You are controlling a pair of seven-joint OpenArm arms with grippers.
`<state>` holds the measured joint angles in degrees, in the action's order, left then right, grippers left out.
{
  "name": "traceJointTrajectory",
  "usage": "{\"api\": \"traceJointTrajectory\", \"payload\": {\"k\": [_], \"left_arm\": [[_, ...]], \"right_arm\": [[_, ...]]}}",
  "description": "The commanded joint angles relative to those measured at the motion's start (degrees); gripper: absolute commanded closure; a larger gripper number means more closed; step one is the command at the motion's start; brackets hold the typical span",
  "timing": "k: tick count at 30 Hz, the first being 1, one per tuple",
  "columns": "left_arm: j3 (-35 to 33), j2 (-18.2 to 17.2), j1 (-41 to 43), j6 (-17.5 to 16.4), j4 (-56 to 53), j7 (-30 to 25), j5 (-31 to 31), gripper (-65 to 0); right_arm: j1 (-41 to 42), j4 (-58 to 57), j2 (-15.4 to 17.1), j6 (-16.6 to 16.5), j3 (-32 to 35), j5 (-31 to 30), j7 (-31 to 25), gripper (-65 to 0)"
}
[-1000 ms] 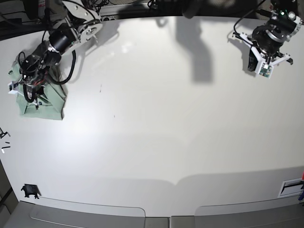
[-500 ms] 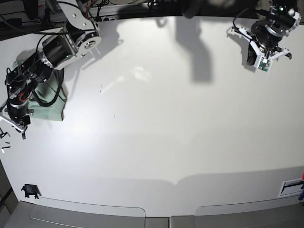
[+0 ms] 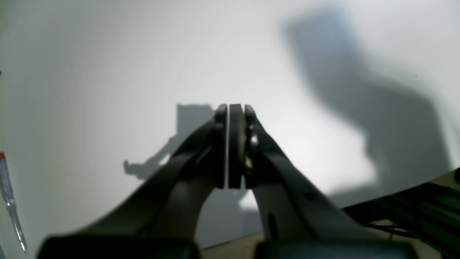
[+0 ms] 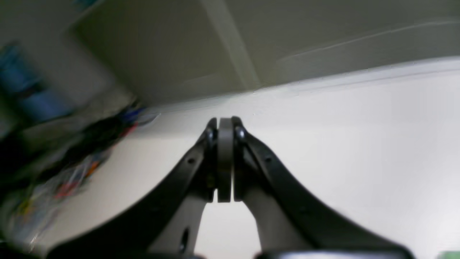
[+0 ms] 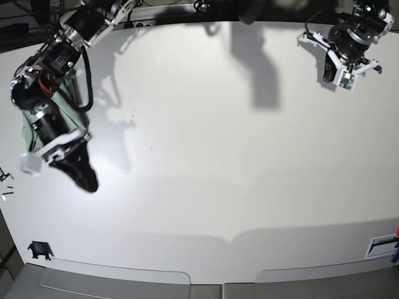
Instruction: Fold the T-shirt properly
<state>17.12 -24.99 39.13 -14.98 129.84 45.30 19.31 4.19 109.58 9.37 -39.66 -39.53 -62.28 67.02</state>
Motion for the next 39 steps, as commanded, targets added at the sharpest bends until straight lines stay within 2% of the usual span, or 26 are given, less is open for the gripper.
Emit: {"api": "traceJointTrajectory", "payload": {"k": [1, 6, 9, 13, 19, 26, 29, 33, 36, 39], "left_arm": [[0.17, -0.57, 0.09, 0.13, 0.90, -1.27, 0.26, 0.0], [0.17, -0.57, 0.09, 0.02, 0.90, -1.27, 0.15, 0.0], [0.17, -0.59, 0.28, 0.02, 0.83, -1.20, -2.86, 0.0], [0.17, -0.59, 2.45, 0.02, 0.83, -0.76, -5.79, 0.0], [0.17, -0.59, 8.39, 0.04, 0.83, 3.67, -5.75, 0.0], [0.17, -0.61, 18.69, 0.04, 0.83, 11.96, -5.77, 0.0], [0.17, -0.59, 23.96, 0.04, 0.83, 14.82, -5.75, 0.0], [0.17, -0.57, 31.12, 0.07, 0.83, 14.95, -4.83, 0.0], [0.17, -0.57, 35.45, 0.04, 0.81, 15.58, -0.83, 0.0], [0.17, -0.57, 35.87, 0.02, -0.09, 16.46, 3.41, 0.0]], "right_arm": [[-1.18, 2.34, 0.83, -0.34, 0.68, -3.39, -0.24, 0.0], [-9.77, 8.02, 0.83, -0.34, 2.97, -13.27, 5.55, 0.0], [-14.03, 10.80, 1.31, -0.34, 2.93, -17.46, 8.92, 0.0], [-20.02, 13.94, 3.89, -0.34, 2.91, -22.60, 12.98, 0.0], [-29.68, 15.34, 10.27, -0.34, 2.84, -22.72, 12.98, 0.0], [-42.21, 15.34, 14.97, -0.34, 2.75, -22.72, 12.98, 0.0], [-47.36, 15.34, 16.09, -0.34, 2.75, -22.72, 12.98, 0.0], [-54.07, 15.34, 16.35, -0.34, 2.75, -22.72, 12.98, 0.0], [-59.04, 15.34, 16.31, -0.34, 2.75, -22.72, 12.98, 0.0], [-63.36, 15.34, 16.33, -0.34, 2.75, -22.72, 12.98, 0.0]]}}
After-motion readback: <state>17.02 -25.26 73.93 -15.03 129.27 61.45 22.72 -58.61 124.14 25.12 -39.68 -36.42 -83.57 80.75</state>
